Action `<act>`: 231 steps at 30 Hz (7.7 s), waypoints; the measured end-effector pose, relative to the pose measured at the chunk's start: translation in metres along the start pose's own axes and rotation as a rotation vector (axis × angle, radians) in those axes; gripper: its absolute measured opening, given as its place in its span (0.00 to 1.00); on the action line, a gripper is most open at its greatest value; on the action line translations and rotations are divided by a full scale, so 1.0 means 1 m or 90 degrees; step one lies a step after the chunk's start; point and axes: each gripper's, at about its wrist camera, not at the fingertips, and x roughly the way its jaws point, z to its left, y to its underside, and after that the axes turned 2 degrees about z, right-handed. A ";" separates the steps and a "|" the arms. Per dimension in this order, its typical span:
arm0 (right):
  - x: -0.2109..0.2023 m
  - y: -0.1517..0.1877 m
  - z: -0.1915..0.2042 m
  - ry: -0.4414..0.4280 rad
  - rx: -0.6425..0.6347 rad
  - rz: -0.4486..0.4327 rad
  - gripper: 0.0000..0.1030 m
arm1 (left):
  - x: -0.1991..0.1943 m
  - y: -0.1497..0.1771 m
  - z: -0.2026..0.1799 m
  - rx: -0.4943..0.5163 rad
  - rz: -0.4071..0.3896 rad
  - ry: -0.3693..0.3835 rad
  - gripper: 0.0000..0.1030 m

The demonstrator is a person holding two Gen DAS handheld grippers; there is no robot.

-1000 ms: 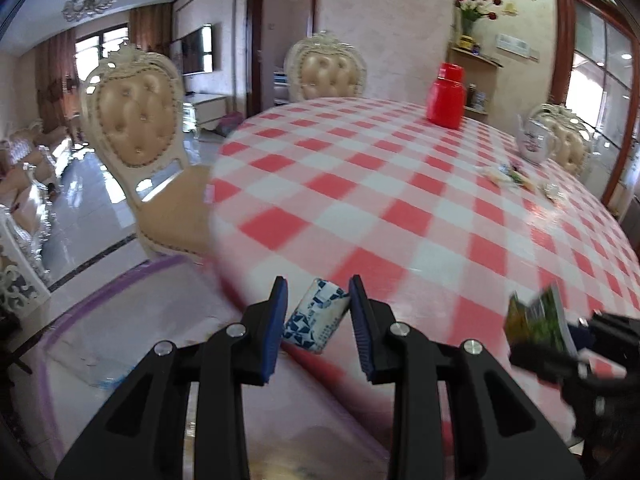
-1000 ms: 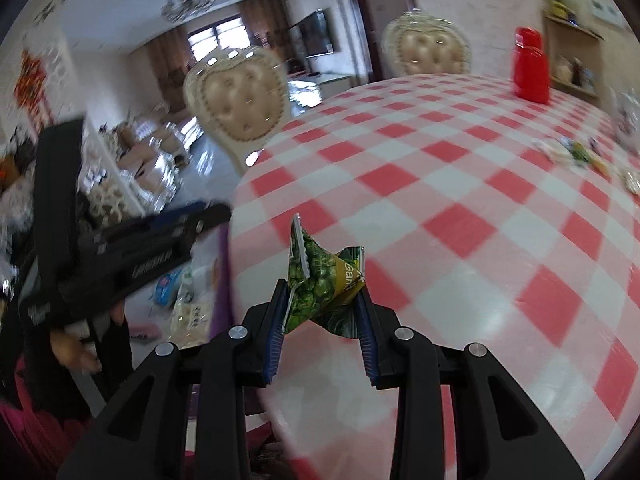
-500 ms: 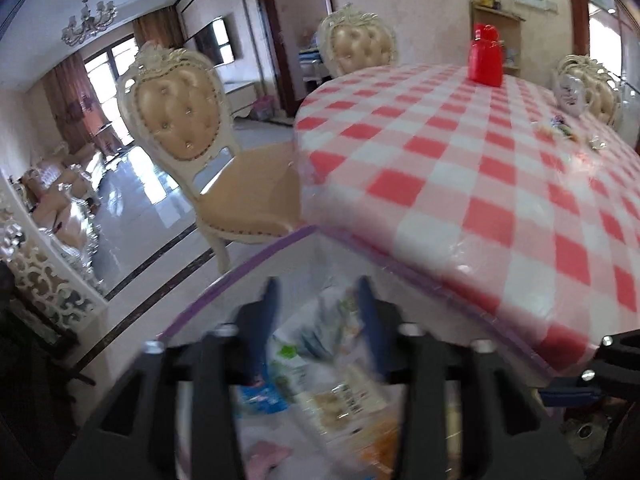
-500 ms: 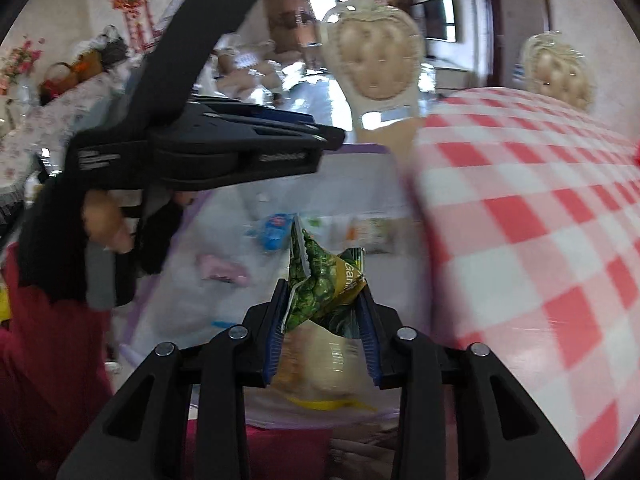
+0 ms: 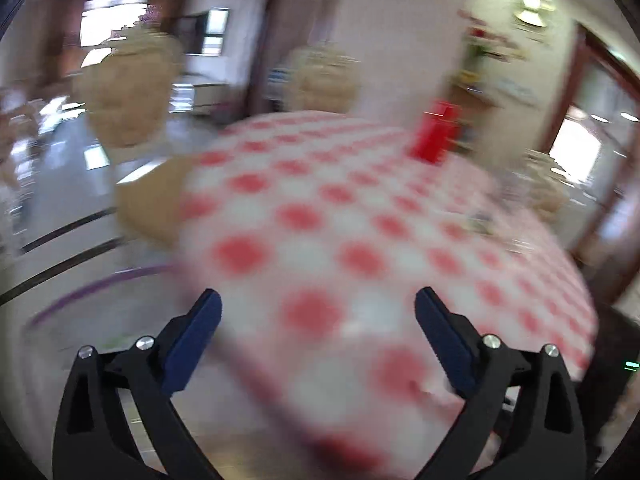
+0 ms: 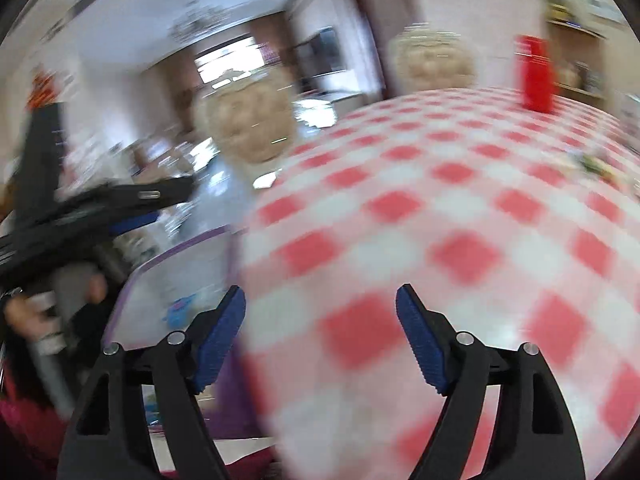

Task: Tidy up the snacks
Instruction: 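Move both open grippers back over the table toward the remaining snacks, then grasp the square cake packet with the left gripper while the right gripper grasps the cream bun packet, then lift both held packets and carry them over the clear box, then open both grippers to drop the packets into the clear box, then grasp the blue-and-white candy with the left gripper while the right gripper grasps the pink wrapped bar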

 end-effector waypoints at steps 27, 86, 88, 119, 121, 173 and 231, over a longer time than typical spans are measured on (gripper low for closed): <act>-0.004 -0.119 -0.386 0.343 0.285 -0.051 0.84 | 0.309 -0.078 -0.223 0.021 -0.008 0.088 0.98; -0.005 -0.112 -0.346 0.275 0.233 -0.028 0.54 | 0.372 -0.087 -0.232 0.198 0.213 -0.015 0.36; -0.003 -0.112 -0.343 0.276 0.225 -0.024 0.53 | 0.373 -0.085 -0.233 0.203 0.197 -0.014 0.44; -0.010 -0.073 -0.322 0.248 0.292 -0.056 0.53 | 0.261 -0.033 -0.224 0.181 0.111 0.079 0.34; -0.017 -0.068 -0.315 0.243 0.297 -0.068 0.53 | 0.255 -0.030 -0.222 0.174 0.105 0.086 0.34; 0.001 0.002 0.011 0.014 0.010 0.027 0.53 | 0.035 0.047 0.008 0.060 0.023 -0.086 0.34; -0.037 -0.041 -0.262 0.282 0.214 -0.057 0.79 | 0.263 -0.062 -0.212 0.010 0.050 0.108 0.98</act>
